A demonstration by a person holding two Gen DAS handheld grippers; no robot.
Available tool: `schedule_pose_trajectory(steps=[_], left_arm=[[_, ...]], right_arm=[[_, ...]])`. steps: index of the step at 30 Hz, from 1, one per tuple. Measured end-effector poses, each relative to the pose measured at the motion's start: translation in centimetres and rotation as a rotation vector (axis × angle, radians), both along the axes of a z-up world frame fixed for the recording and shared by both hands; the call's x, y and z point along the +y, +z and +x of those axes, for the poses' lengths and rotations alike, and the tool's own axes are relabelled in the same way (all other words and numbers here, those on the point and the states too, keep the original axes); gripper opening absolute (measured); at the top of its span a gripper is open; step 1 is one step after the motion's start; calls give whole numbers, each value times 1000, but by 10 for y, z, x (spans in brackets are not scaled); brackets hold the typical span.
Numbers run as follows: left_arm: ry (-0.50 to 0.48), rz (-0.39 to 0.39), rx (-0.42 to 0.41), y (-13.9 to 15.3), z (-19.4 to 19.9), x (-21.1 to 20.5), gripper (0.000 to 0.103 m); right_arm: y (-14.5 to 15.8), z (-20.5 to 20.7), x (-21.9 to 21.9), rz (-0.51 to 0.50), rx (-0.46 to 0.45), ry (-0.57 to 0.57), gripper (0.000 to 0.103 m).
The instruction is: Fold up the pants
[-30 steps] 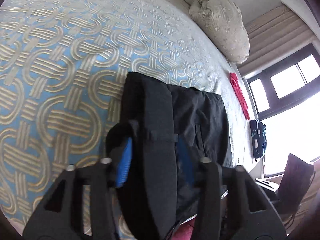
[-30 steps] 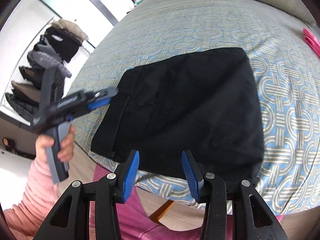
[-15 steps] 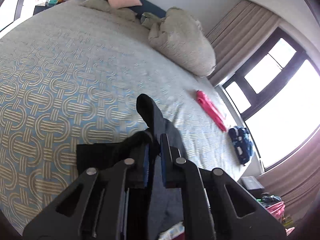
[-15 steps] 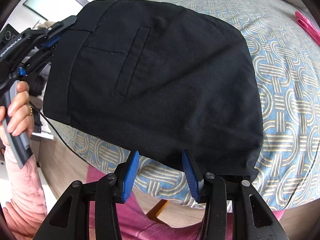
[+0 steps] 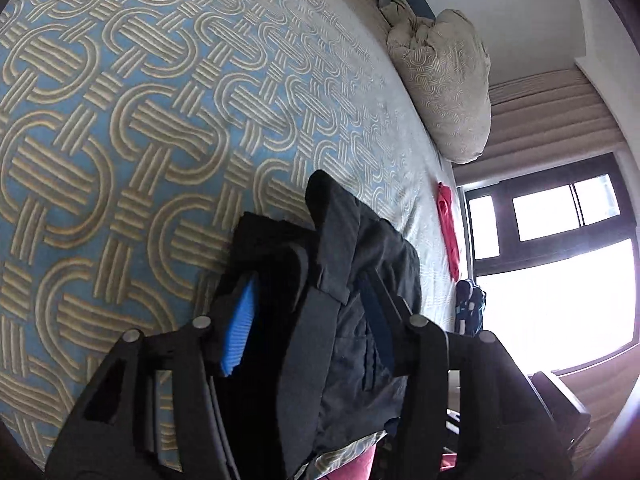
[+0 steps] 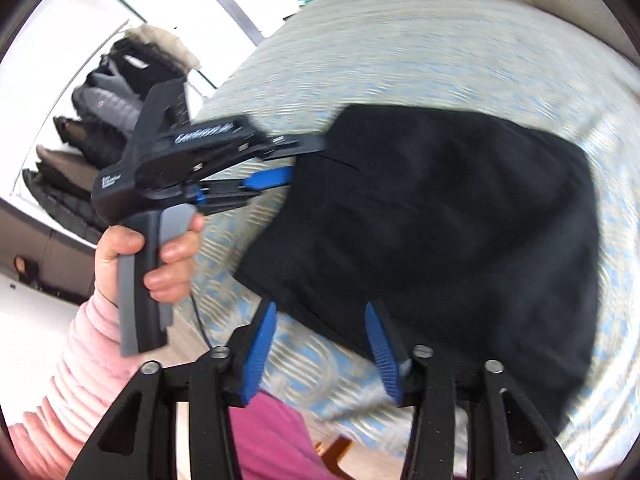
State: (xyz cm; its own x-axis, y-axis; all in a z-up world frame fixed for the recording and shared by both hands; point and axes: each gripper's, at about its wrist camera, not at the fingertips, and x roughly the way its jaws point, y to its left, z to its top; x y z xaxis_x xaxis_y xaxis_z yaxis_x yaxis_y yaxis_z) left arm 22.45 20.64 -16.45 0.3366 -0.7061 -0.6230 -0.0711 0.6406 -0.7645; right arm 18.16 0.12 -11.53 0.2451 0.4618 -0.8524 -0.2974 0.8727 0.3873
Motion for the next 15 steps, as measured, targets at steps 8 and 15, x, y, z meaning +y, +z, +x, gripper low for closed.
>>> schedule_pose_trajectory(steps=[8, 15], left_arm=[[-107, 19, 58, -12, 21, -7, 58], [-177, -21, 82, -20, 34, 6, 57]], right_arm=[[-22, 28, 77, -187, 29, -125, 56], [-36, 27, 102, -322, -9, -159, 36]])
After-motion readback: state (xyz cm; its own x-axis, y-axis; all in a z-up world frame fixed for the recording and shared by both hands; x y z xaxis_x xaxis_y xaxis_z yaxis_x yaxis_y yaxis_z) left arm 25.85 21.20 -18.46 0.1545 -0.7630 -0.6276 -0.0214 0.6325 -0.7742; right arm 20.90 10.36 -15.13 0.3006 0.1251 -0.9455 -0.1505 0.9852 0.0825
